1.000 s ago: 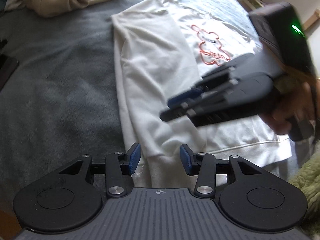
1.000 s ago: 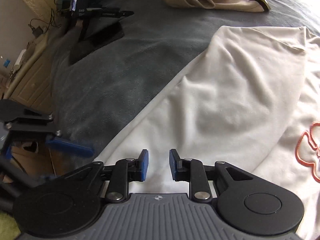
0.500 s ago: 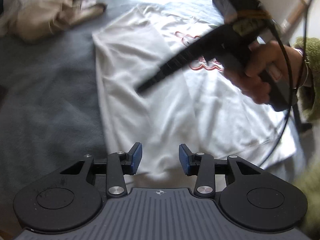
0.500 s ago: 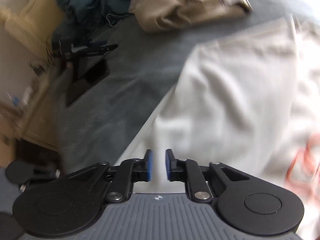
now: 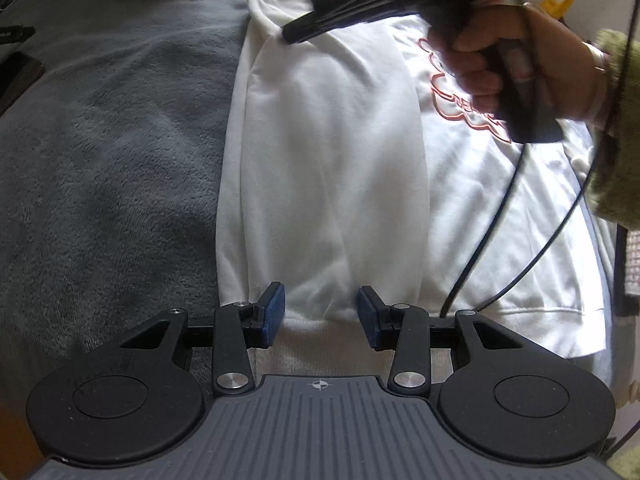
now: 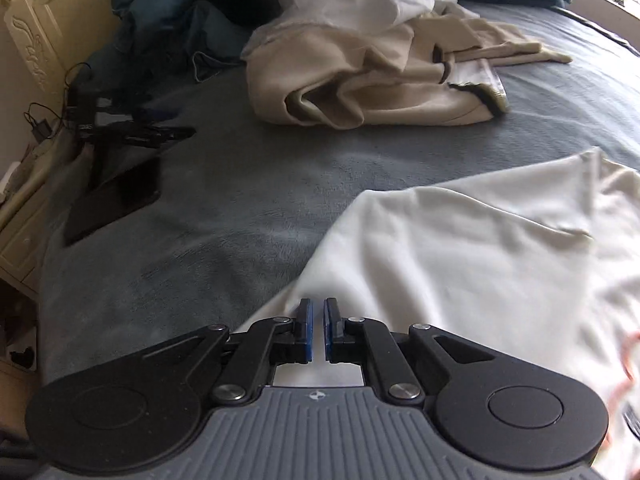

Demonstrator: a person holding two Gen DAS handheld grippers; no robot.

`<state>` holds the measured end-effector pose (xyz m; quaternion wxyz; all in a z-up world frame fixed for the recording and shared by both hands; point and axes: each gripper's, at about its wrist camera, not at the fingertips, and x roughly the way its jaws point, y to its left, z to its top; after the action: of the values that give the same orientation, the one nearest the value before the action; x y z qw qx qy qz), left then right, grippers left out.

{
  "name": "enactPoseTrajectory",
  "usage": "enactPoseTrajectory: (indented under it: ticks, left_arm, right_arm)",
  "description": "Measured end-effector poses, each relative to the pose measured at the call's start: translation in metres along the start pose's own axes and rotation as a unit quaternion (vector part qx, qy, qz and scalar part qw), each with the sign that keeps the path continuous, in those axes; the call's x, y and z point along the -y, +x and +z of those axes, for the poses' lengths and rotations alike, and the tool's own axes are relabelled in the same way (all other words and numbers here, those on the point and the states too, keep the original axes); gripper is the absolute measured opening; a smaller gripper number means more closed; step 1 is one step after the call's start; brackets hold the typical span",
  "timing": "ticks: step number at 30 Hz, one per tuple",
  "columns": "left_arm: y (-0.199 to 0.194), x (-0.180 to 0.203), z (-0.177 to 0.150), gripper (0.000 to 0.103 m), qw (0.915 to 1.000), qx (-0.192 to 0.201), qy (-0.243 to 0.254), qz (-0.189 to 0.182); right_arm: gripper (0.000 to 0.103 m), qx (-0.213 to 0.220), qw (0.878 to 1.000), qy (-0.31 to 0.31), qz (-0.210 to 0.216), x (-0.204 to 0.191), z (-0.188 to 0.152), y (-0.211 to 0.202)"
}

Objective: Fold clothes

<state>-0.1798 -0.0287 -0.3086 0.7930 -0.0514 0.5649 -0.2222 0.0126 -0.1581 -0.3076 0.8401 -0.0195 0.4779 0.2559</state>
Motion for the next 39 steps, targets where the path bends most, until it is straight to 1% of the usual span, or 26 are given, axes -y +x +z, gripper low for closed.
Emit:
enactPoseTrajectory:
  ticks: [2, 3, 5, 6, 9, 10, 12, 13, 15, 16, 17, 18, 19, 21, 23, 24, 26, 27, 28, 29, 30, 31, 32, 34, 36, 39]
  left_arm:
    - [0.0, 0.002, -0.003, 0.04, 1.0, 0.001, 0.004, 0.004]
    - [-0.001, 0.004, -0.005, 0.041, 1.0, 0.002, 0.007, 0.006]
    - [-0.002, 0.005, -0.007, 0.041, 0.9999, 0.004, 0.011, 0.008]
    - [-0.003, 0.005, -0.007, 0.041, 0.9999, 0.004, 0.012, 0.008]
    - [-0.004, 0.004, -0.008, 0.041, 0.9999, 0.004, 0.011, 0.004]
    - [-0.004, 0.003, -0.008, 0.041, 0.9999, 0.004, 0.011, 0.003]
    - [-0.005, 0.002, -0.008, 0.041, 0.9999, 0.005, 0.01, 0.001]
    - [-0.005, 0.002, -0.008, 0.041, 0.9999, 0.004, 0.012, 0.001]
    - [-0.006, 0.002, -0.009, 0.041, 0.9999, 0.004, 0.017, 0.0]
    - [-0.006, 0.002, -0.009, 0.041, 0.9998, 0.002, 0.019, 0.0]
    - [-0.007, 0.001, -0.008, 0.041, 0.9998, 0.0, 0.022, 0.0]
    - [-0.008, 0.001, -0.007, 0.041, 0.9997, -0.003, 0.024, -0.001]
    - [-0.008, 0.0, -0.007, 0.041, 0.9996, -0.005, 0.028, -0.001]
    - [-0.009, -0.001, -0.005, 0.041, 0.9994, -0.009, 0.034, -0.004]
    - [-0.009, -0.003, -0.004, 0.041, 0.9991, -0.015, 0.038, -0.008]
    - [-0.009, -0.004, -0.003, 0.041, 0.9991, -0.018, 0.038, -0.011]
    - [-0.008, -0.004, -0.003, 0.041, 0.9985, -0.023, 0.048, -0.016]
    - [-0.008, -0.004, -0.002, 0.042, 0.9978, -0.026, 0.057, -0.018]
    - [-0.008, -0.003, -0.001, 0.042, 0.997, -0.03, 0.068, -0.021]
    - [-0.007, -0.003, 0.0, 0.042, 0.9961, -0.034, 0.079, -0.023]
    - [-0.008, -0.002, 0.002, 0.042, 0.9951, -0.039, 0.087, -0.026]
    - [-0.007, -0.002, 0.005, 0.042, 0.994, -0.046, 0.095, -0.03]
    - [-0.008, -0.002, 0.007, 0.042, 0.9927, -0.053, 0.103, -0.035]
    - [-0.014, -0.003, 0.016, 0.042, 0.9902, -0.06, 0.118, -0.045]
    - [-0.023, -0.006, 0.03, 0.042, 0.9882, -0.057, 0.131, -0.055]
    - [-0.038, -0.019, 0.056, 0.042, 0.988, -0.031, 0.138, -0.063]
  right_arm:
    - [0.002, 0.017, 0.998, 0.05, -0.014, 0.014, 0.009, 0.016]
    - [0.002, 0.033, 0.995, 0.092, -0.013, 0.026, 0.014, 0.017]
    - [0.008, 0.064, 0.985, 0.158, -0.009, 0.048, 0.019, 0.0]
    - [0.008, 0.075, 0.981, 0.177, -0.008, 0.056, 0.02, -0.009]
    - [0.009, 0.052, 0.986, 0.161, 0.003, 0.069, 0.011, -0.035]
    - [0.009, 0.038, 0.987, 0.156, -0.008, 0.076, 0.01, -0.036]
    - [0.009, 0.02, 0.987, 0.151, -0.059, 0.092, 0.012, -0.028]
    - [0.009, 0.016, 0.984, 0.158, -0.085, 0.103, 0.014, -0.023]
    - [0.006, 0.033, 0.967, 0.219, -0.123, 0.133, 0.017, -0.018]
    - [0.006, 0.046, 0.959, 0.249, -0.127, 0.141, 0.017, -0.025]
    - [0.011, 0.06, 0.953, 0.27, -0.121, 0.143, 0.015, -0.037]
    - [0.012, 0.075, 0.947, 0.291, -0.116, 0.146, 0.013, -0.049]
    - [0.012, 0.083, 0.946, 0.296, -0.102, 0.144, 0.01, -0.06]
    - [0.012, 0.072, 0.965, 0.246, -0.045, 0.128, 0.0, -0.078]
    - [0.012, 0.02, 0.986, 0.163, 0.007, 0.104, -0.008, -0.077]
    - [0.012, -0.007, 0.992, 0.125, 0.012, 0.093, -0.012, -0.069]
    - [0.009, -0.043, 0.995, 0.082, -0.023, 0.084, -0.022, -0.049]
    - [0.003, -0.047, 0.995, 0.076, -0.038, 0.085, -0.025, -0.044]
    - [0.0, -0.028, 0.994, 0.099, -0.047, 0.094, -0.025, -0.044]
    - [0.0, -0.006, 0.99, 0.125, -0.062, 0.102, -0.025, -0.048]
    - [0.002, 0.018, 0.983, 0.16, -0.088, 0.108, -0.023, -0.058]
    - [0.008, 0.039, 0.976, 0.187, -0.106, 0.112, -0.023, -0.069]
    - [0.008, 0.05, 0.974, 0.195, -0.107, 0.112, -0.023, -0.081]
    - [0.008, 0.048, 0.978, 0.18, -0.091, 0.098, -0.028, -0.098]
    - [0.008, 0.019, 0.987, 0.14, -0.079, 0.066, -0.041, -0.094]
    - [0.008, -0.026, 0.995, 0.08, -0.06, 0.018, -0.059, -0.089]
